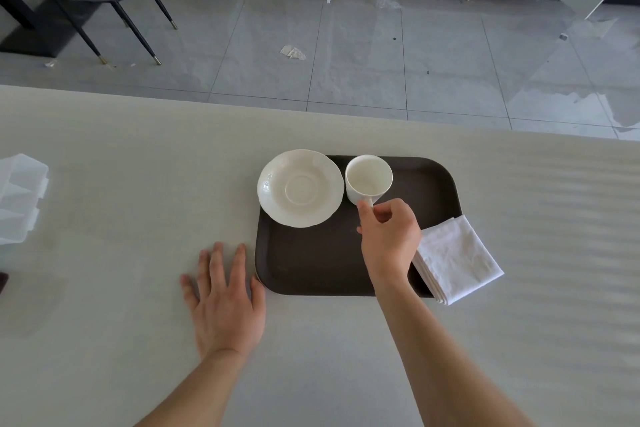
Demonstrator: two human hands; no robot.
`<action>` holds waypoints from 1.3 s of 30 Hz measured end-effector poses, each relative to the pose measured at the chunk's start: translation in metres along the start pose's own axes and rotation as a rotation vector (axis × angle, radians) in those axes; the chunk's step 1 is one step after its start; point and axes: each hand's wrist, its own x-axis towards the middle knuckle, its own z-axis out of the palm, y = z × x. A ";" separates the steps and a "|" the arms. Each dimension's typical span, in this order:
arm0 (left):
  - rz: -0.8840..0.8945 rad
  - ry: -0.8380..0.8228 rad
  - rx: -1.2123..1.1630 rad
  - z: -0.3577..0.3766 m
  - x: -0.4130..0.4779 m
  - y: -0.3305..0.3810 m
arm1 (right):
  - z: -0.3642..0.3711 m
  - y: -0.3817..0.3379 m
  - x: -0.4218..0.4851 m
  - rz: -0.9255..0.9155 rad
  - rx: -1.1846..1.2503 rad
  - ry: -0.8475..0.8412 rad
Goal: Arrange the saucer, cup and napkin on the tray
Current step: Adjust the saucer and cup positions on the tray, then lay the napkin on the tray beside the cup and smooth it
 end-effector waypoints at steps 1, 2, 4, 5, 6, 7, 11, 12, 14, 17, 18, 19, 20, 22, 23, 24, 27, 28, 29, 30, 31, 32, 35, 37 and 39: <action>-0.001 0.000 -0.002 0.000 0.000 0.000 | 0.000 0.000 0.001 -0.003 -0.001 0.005; -0.001 -0.001 -0.003 0.000 0.000 0.000 | 0.000 0.001 0.001 -0.005 0.000 0.007; -0.001 -0.004 -0.003 0.000 0.000 0.000 | 0.000 0.001 0.002 -0.010 -0.007 0.002; -0.001 -0.005 -0.004 -0.001 0.000 0.000 | 0.000 0.002 0.002 -0.010 -0.010 -0.003; -0.001 -0.006 -0.007 -0.001 0.000 0.000 | -0.001 0.002 0.002 -0.009 -0.009 -0.011; -0.002 -0.005 -0.010 -0.001 0.000 0.000 | -0.001 0.002 0.002 -0.008 -0.006 -0.019; -0.001 -0.007 -0.010 -0.001 0.000 0.000 | -0.004 0.001 0.003 0.008 0.009 -0.049; -0.001 -0.008 -0.012 -0.001 0.000 0.000 | -0.005 0.001 0.003 0.011 0.013 -0.059; -0.002 -0.012 -0.012 -0.001 0.000 0.000 | -0.007 0.000 0.003 0.014 0.016 -0.087; 0.002 -0.010 -0.008 -0.001 0.000 0.000 | -0.014 -0.002 0.001 0.026 0.048 -0.140; 0.003 -0.008 -0.011 -0.001 0.000 -0.001 | -0.017 -0.002 0.001 0.029 0.056 -0.157; 0.002 -0.005 -0.015 0.000 0.000 -0.001 | -0.022 -0.001 0.000 0.032 0.066 -0.169; 0.001 -0.003 -0.018 0.000 -0.001 -0.001 | -0.027 0.000 -0.001 0.034 0.080 -0.174; 0.001 -0.003 -0.021 0.000 -0.001 0.000 | -0.044 0.004 -0.002 0.026 0.092 -0.164; 0.001 -0.004 -0.021 -0.001 -0.001 0.000 | -0.054 0.006 -0.002 0.015 0.082 -0.153; 0.001 -0.007 -0.020 -0.001 -0.001 0.000 | -0.066 0.008 -0.001 -0.001 0.065 -0.137; -0.002 -0.012 -0.024 -0.002 -0.001 -0.001 | -0.105 0.018 0.009 -0.101 -0.103 -0.063; -0.003 -0.009 -0.027 -0.001 -0.001 0.000 | -0.118 0.022 0.013 -0.140 -0.180 -0.034; -0.003 -0.007 -0.034 -0.001 -0.001 0.000 | -0.130 0.026 0.017 -0.178 -0.247 0.002; -0.002 -0.007 -0.038 -0.001 -0.001 0.000 | -0.140 0.031 0.021 -0.213 -0.302 0.040; 0.000 -0.010 -0.037 -0.001 -0.001 0.000 | -0.148 0.036 0.025 -0.240 -0.351 0.071; 0.004 -0.015 -0.038 -0.001 0.000 0.000 | -0.156 0.041 0.029 -0.253 -0.397 0.087; 0.000 -0.024 -0.063 -0.002 -0.002 0.000 | -0.166 0.055 0.042 -0.174 -0.565 0.010; -0.016 -0.026 -0.111 -0.003 -0.003 -0.001 | -0.169 0.061 0.048 -0.074 -0.641 -0.120; -0.052 -0.032 -0.198 -0.007 0.000 -0.002 | -0.169 0.062 0.050 0.033 -0.634 -0.241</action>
